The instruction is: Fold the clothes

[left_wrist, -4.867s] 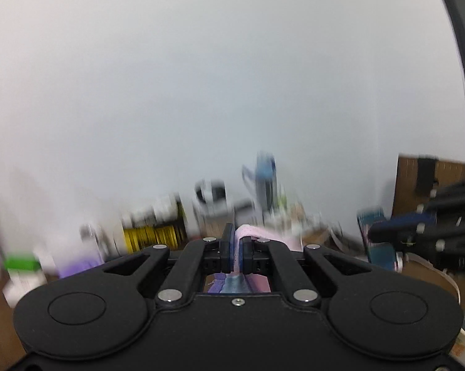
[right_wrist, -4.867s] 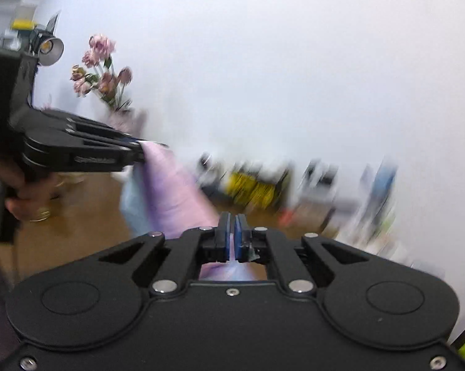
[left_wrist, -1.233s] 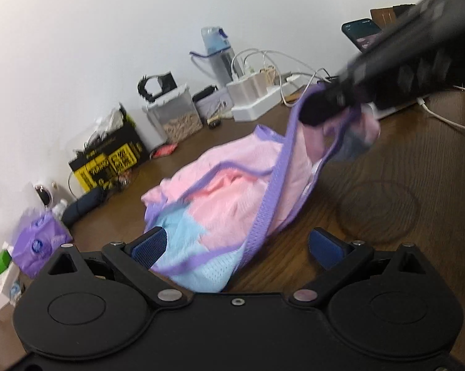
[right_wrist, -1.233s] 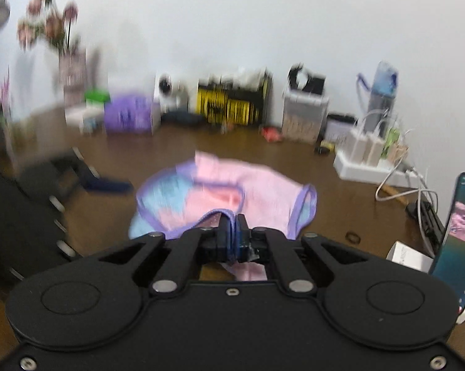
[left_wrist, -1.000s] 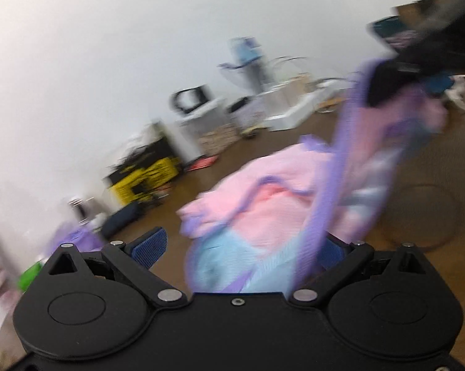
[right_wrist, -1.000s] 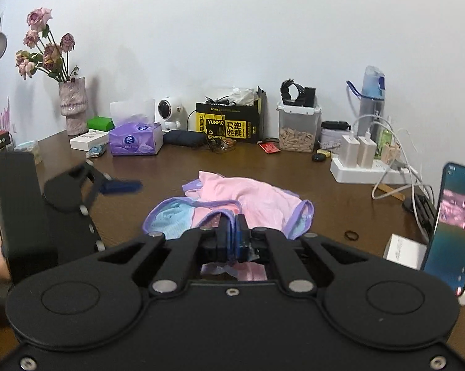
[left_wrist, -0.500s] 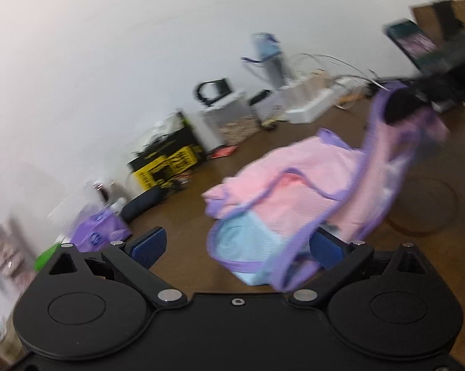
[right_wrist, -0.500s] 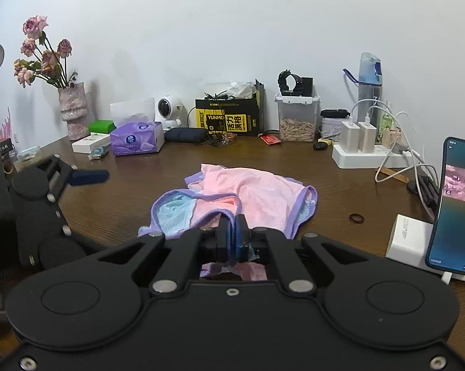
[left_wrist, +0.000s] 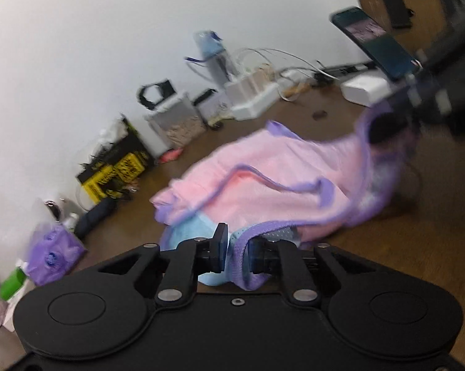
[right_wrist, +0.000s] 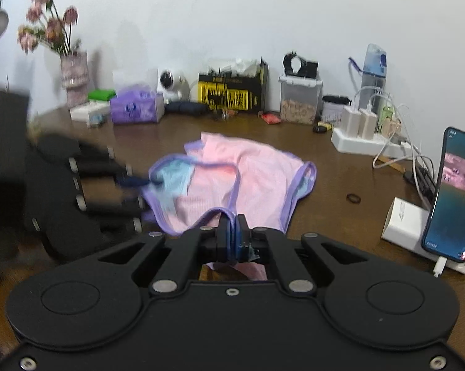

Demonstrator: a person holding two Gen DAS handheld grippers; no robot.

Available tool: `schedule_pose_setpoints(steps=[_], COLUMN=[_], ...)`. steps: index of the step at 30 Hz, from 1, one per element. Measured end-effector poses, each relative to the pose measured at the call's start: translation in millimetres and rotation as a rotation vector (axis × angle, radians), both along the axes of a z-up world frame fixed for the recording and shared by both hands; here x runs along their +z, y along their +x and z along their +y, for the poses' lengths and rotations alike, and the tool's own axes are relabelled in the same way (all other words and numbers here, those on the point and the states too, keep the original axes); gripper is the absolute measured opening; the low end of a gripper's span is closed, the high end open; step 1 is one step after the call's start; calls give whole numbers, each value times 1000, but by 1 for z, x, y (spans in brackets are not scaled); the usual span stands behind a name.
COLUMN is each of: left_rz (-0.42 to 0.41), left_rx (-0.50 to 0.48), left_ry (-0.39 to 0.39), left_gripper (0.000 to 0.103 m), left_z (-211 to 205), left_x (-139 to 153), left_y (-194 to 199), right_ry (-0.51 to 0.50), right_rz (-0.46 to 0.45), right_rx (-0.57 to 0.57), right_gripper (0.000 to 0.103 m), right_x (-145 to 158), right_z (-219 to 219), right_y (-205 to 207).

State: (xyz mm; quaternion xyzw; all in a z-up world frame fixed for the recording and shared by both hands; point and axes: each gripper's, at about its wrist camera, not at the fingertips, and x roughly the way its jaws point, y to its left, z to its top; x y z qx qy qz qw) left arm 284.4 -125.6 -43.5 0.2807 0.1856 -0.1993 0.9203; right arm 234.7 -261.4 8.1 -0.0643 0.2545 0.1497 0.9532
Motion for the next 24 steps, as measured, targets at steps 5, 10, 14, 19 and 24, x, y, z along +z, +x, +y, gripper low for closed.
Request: schedule_pose_setpoints(steps=[5, 10, 14, 19, 24], left_rz=[25, 22, 39, -27, -66], left_rx=[79, 145, 153, 171, 185], left_ry=[-65, -119, -146, -174, -234], left_gripper=[12, 12, 12, 11, 8], left_z=[8, 10, 10, 9, 24], left_x=[17, 34, 47, 70, 90], left_y=[7, 5, 5, -3, -18], right_ry=[-96, -82, -103, -100, -61], right_rz=[2, 28, 40, 34, -92], right_rx=[6, -3, 11, -51, -102], right_gripper=[41, 55, 54, 7, 7], right_x=[-13, -20, -27, -33, -1], right_z=[13, 27, 44, 44, 25], right_y=[-4, 2, 10, 14, -2])
